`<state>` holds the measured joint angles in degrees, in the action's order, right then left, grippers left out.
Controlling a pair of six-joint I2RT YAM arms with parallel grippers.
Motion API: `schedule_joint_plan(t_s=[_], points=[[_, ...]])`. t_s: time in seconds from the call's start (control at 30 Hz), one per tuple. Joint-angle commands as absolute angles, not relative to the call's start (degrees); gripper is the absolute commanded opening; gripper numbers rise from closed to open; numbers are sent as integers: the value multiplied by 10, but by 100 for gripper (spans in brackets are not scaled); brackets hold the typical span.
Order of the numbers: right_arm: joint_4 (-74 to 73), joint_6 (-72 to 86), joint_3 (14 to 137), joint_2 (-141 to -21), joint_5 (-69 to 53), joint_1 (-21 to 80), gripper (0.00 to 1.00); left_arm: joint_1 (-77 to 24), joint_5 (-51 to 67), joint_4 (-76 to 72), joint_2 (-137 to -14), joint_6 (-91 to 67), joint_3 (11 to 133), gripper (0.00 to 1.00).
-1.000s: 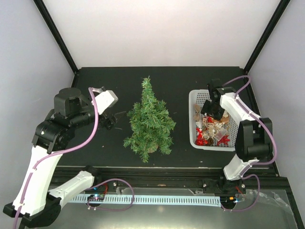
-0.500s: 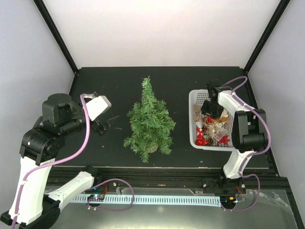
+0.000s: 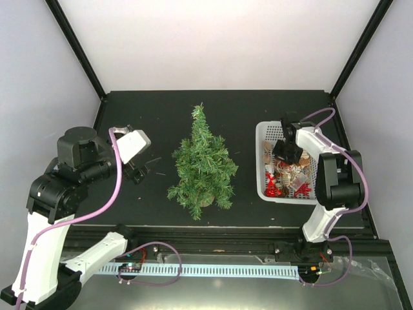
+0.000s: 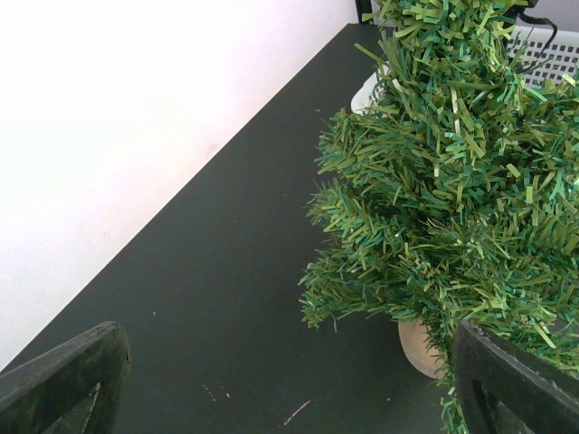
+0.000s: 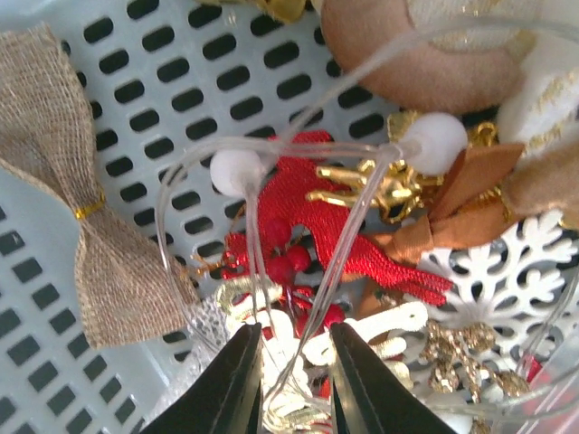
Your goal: Decorate the small christmas tree
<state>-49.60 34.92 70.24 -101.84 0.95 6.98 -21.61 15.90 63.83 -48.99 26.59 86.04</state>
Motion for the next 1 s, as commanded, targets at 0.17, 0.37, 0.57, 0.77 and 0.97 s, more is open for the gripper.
schedule_joint_plan(t_s=[0.17,0.37,0.57,0.77,0.97], points=[[-467,331,645,-942,-19,69,25,-219,166,647,-483,262,855,97],[-463,319,634,-937,-16,69,25,-219,173,647,-487,260,854,97],[-456,318,626,-946,-8,68,25,-219,177,649,-490,261,860,97],[-450,314,617,-950,-3,68,25,-219,181,652,-492,259,861,98],[-448,312,612,-955,3,68,25,-220,184,649,-493,256,861,98]])
